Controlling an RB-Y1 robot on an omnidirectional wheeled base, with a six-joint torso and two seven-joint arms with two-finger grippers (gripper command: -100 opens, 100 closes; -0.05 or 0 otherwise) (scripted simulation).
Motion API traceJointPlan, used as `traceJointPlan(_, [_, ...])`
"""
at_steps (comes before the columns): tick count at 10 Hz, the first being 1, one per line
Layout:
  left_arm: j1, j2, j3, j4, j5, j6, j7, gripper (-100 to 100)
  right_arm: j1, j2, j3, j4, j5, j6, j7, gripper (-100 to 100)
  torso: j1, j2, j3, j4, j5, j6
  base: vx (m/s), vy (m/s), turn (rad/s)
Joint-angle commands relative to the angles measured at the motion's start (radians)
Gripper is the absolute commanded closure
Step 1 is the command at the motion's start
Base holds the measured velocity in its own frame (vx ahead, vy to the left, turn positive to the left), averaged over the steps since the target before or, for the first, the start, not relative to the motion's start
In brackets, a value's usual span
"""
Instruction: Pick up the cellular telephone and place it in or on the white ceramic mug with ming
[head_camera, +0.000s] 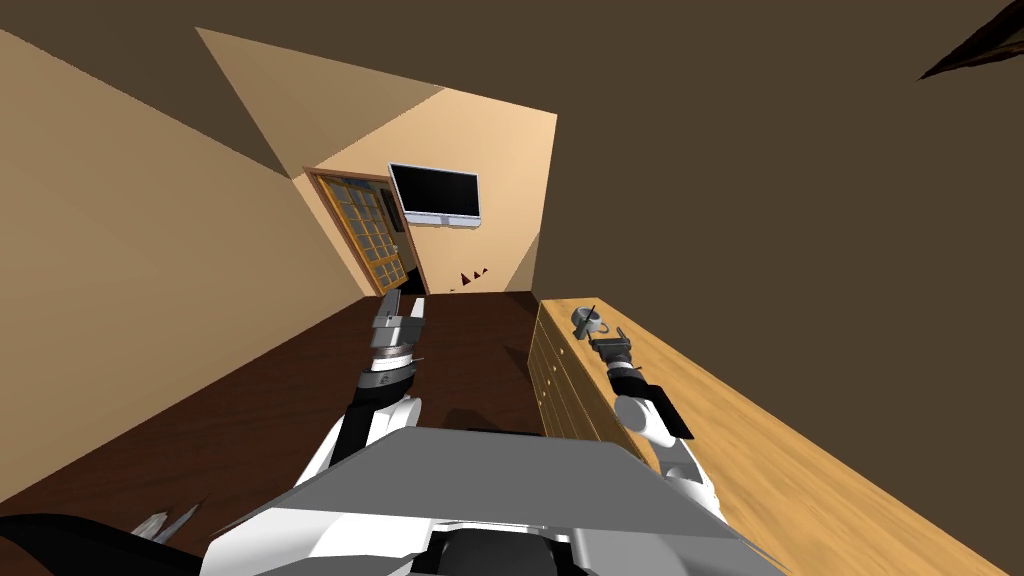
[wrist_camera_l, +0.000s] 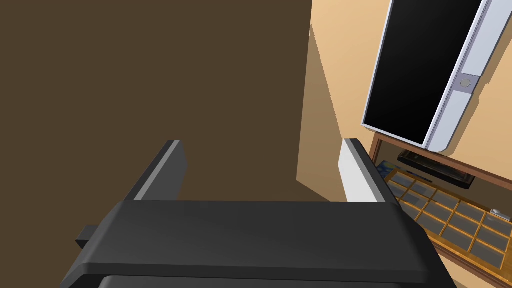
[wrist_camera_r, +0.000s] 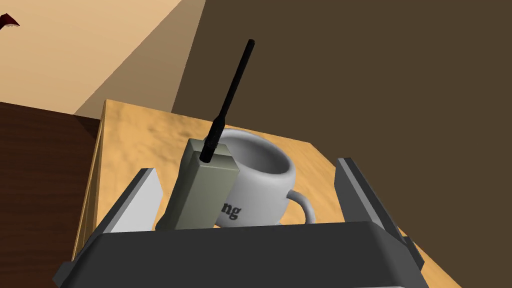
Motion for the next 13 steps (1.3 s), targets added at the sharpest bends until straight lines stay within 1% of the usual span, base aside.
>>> traceJointPlan(1, [0.0,0.0,0.0,0.0,0.0,0.0,0.0,0,-0.02,-0.02,-0.005,0.027,-0.05,0.038,-0.032,-100,0.0,0.0,0.0,0.0,0.0,0.0,-0.029,-0.02,0.047])
traceJointPlan(2, [0.0,0.0,0.0,0.0,0.0,0.0,0.0,0,-0.02,-0.02,-0.005,0.027,-0.059,0.038,-0.032,-100,0.0,0.0,0.0,0.0,0.0,0.0,-0.021,-0.018,0.023])
traceJointPlan(3, [0.0,0.0,0.0,0.0,0.0,0.0,0.0,0,-0.039,-0.035,-0.011,0.049,-0.099,0.074,-0.055,-100,0.0,0.0,0.0,0.0,0.0,0.0,-0.018,-0.018,0.043])
traceJointPlan(4, [0.0,0.0,0.0,0.0,0.0,0.0,0.0,0,-0.039,-0.035,-0.011,0.049,-0.106,0.074,-0.055,-100,0.0,-0.001,0.0,0.0,0.0,0.0,-0.013,-0.02,0.024])
traceJointPlan(5, [0.0,0.0,0.0,0.0,0.0,0.0,0.0,0,-0.058,-0.05,-0.016,0.07,-0.147,0.109,-0.077,-100,0.0,-0.001,0.0,0.0,0.0,0.0,-0.015,-0.024,0.034])
traceJointPlan(6, [0.0,0.0,0.0,0.0,0.0,0.0,0.0,0,-0.078,-0.064,-0.02,0.09,-0.177,0.136,-0.096,-100,0.0,-0.001,0.0,0.0,0.0,0.0,-0.009,-0.032,0.052])
traceJointPlan(7, [0.0,0.0,0.0,0.0,0.0,0.0,0.0,0,-0.078,-0.064,-0.02,0.09,-0.195,0.143,-0.096,-100,-0.001,-0.001,-0.001,0.0,0.0,0.0,-0.005,-0.027,0.018])
traceJointPlan(9, [0.0,0.0,0.0,0.0,0.0,0.0,0.0,0,-0.116,-0.093,-0.028,0.129,-0.262,0.203,-0.127,-100,0.0,-0.001,-0.001,0.0,0.0,0.0,-0.003,-0.029,0.03])
traceJointPlan(10, [0.0,0.0,0.0,0.0,0.0,0.0,0.0,0,-0.116,-0.093,-0.028,0.129,-0.278,0.21,-0.127,-100,-0.001,-0.002,-0.001,0.0,0.0,0.0,0.005,-0.023,0.015])
traceJointPlan(12, [0.0,0.0,0.0,0.0,0.0,0.0,0.0,0,-0.153,-0.119,-0.034,0.166,-0.34,0.272,-0.15,-100,0.0,-0.002,-0.001,0.0,0.0,0.0,0.01,-0.021,0.019])
traceJointPlan(13, [0.0,0.0,0.0,0.0,0.0,0.0,0.0,0,-0.153,-0.119,-0.034,0.166,-0.354,0.272,-0.15,-100,0.0,-0.003,-0.002,-0.001,0.0,0.0,0.014,-0.022,0.01])
